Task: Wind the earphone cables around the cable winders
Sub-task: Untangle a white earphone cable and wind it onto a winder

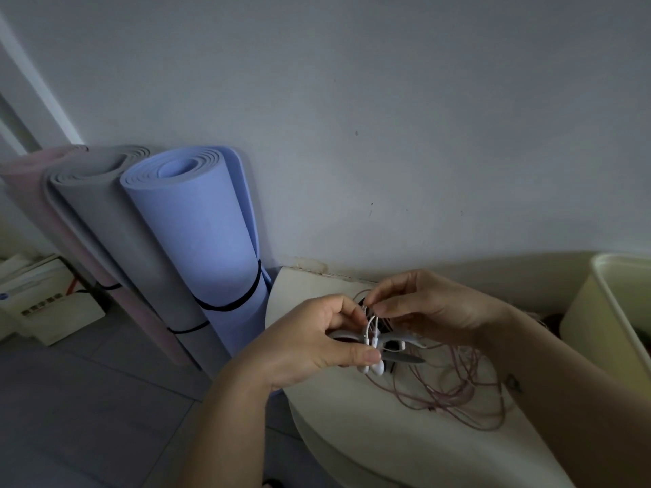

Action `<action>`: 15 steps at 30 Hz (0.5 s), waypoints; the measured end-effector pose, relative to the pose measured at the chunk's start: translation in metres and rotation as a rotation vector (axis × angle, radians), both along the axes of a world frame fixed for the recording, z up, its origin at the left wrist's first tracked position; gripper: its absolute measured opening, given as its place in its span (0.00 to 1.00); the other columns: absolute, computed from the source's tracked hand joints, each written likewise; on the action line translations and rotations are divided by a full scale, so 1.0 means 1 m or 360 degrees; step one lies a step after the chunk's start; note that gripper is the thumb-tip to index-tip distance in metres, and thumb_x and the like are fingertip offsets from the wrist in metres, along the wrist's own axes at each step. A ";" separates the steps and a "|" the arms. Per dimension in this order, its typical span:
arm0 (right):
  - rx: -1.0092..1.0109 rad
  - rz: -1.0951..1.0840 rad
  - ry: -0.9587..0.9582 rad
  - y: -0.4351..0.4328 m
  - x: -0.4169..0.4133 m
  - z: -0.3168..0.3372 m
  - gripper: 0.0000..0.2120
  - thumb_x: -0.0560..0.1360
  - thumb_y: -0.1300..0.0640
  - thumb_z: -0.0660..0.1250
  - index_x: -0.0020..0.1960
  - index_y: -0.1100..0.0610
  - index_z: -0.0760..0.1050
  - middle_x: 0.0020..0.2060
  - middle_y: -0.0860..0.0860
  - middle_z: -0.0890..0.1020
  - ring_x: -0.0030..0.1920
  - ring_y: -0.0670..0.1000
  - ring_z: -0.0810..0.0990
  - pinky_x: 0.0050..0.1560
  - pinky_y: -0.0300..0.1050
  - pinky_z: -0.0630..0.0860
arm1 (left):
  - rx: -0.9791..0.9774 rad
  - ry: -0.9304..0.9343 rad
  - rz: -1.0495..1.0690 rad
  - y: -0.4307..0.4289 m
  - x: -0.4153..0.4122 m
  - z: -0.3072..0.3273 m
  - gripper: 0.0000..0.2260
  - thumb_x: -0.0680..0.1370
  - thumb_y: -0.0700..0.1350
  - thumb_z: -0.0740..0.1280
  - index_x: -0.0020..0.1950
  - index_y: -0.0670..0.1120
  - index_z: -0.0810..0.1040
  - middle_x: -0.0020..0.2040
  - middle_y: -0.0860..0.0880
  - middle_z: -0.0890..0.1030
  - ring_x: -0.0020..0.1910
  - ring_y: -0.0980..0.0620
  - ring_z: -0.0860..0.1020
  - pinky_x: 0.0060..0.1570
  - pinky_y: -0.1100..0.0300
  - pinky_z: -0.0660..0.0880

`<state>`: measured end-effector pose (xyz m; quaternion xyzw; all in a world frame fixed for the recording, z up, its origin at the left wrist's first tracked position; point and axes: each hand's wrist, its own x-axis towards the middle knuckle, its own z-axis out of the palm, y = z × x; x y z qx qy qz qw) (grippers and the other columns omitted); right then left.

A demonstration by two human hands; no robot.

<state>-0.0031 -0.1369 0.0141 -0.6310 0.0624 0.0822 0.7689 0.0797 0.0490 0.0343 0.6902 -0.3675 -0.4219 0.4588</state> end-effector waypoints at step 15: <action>-0.0325 0.0124 0.0045 0.003 -0.001 0.008 0.12 0.65 0.44 0.75 0.36 0.53 0.82 0.34 0.55 0.79 0.34 0.51 0.76 0.36 0.41 0.70 | -0.0224 -0.0008 -0.0001 0.001 0.000 -0.002 0.12 0.69 0.42 0.75 0.48 0.48 0.75 0.43 0.49 0.84 0.42 0.55 0.82 0.43 0.65 0.75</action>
